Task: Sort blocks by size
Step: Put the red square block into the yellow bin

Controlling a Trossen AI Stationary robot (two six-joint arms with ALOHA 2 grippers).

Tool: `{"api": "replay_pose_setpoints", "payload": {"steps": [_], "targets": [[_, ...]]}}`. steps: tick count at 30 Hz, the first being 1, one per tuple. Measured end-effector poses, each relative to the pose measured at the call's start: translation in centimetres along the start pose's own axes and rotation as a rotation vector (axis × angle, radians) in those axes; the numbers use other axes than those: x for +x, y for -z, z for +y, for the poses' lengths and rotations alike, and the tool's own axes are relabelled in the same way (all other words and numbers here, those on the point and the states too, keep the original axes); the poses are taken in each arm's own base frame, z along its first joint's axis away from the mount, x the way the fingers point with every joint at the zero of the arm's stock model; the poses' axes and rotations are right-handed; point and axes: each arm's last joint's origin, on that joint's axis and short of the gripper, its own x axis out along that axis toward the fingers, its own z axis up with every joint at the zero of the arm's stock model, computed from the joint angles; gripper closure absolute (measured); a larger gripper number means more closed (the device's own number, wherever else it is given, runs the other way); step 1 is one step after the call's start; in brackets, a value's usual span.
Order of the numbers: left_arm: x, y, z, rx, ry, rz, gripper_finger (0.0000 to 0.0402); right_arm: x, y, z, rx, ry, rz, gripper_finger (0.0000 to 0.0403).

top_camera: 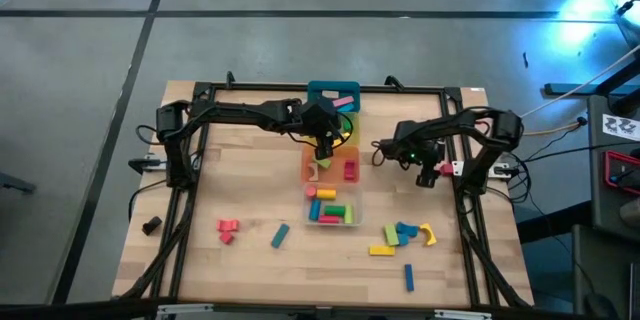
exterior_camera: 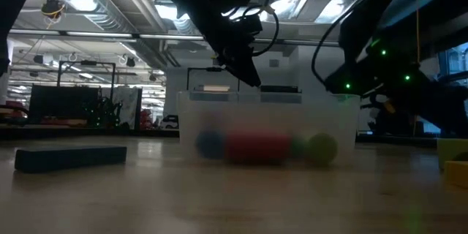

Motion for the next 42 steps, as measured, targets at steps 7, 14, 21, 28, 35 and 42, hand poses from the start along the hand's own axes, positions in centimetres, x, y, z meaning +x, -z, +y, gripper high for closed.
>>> {"api": "replay_pose_setpoints", "payload": {"steps": [7,14,21,28,35,42], "targets": [[0.0,0.0,0.0,-0.009,0.0,0.0,0.0208,0.7,-0.7,0.1,-0.008,0.017,0.055,0.0171],[0.0,0.1,0.0,-0.014,0.002,0.013,0.0208,1.8,-1.7,0.4,-0.019,0.03,0.138,0.0171],[0.0,0.2,0.0,-0.013,0.003,0.019,0.0208,2.9,-2.5,0.6,-0.031,0.038,0.213,0.0171],[0.0,0.2,0.0,-0.013,0.003,0.018,0.0208,3.5,-2.9,0.6,-0.041,0.066,0.252,0.0199],[0.0,0.2,0.0,-0.033,0.003,0.019,0.0208,3.5,-2.9,0.6,-0.045,0.069,0.254,0.0267],[-0.8,0.2,0.0,-0.035,0.005,0.031,0.0208,3.2,-2.9,0.6,-0.043,0.069,0.259,0.0266]]}}
